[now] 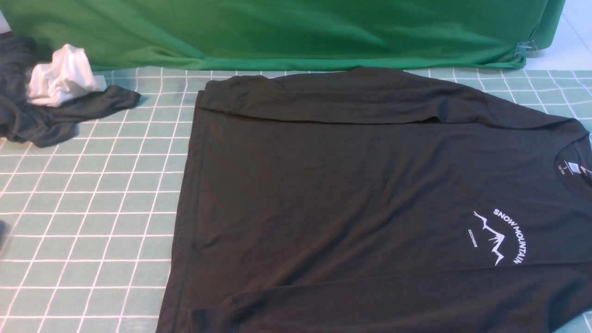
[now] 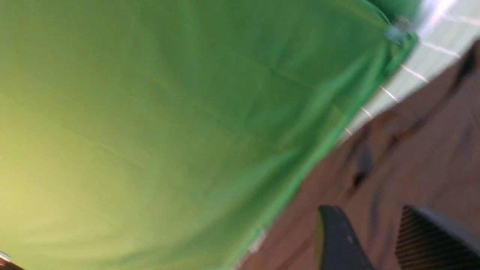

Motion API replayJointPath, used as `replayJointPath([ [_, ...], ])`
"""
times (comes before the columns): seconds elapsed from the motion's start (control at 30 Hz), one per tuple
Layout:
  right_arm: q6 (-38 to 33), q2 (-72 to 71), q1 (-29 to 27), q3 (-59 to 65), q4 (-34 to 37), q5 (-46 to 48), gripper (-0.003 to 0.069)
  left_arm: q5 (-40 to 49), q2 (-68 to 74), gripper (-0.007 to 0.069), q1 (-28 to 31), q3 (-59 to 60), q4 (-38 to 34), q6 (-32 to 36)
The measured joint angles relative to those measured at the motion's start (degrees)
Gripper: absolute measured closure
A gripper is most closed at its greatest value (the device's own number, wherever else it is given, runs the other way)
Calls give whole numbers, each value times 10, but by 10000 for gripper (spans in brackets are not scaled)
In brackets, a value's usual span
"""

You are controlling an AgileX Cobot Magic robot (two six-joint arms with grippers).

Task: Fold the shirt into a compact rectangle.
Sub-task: 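Grasp the left edge of the dark T-shirt lying flat on the table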

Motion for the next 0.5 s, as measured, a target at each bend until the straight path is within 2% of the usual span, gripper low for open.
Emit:
replayJointPath([
  [0.1,1,0,0,0,0,-51,431,54,38,608,0,-69,15,6],
  [0.17,1,0,0,0,-9,-144,510,148,113,608,0,-150,23,37],
  [0.2,1,0,0,0,-11,-148,518,163,119,608,0,-157,24,46],
  [0.23,2,-1,0,-12,-40,-152,582,226,183,608,0,-213,25,86],
  [0.3,1,5,9,-68,-106,-82,624,315,265,608,0,-275,24,146],
  [0.33,1,7,11,-74,-112,-73,625,323,272,608,0,-280,24,152],
  [0.4,-40,34,31,-153,-159,61,630,404,363,608,0,-319,19,210],
  [0.43,-40,41,35,-161,-162,61,630,409,371,608,0,-321,18,214],
  [0.47,-136,73,55,-231,-178,190,631,448,437,606,0,-324,18,242],
  [0.5,-170,92,65,-261,-183,229,631,459,452,606,-1,-323,18,248],
])
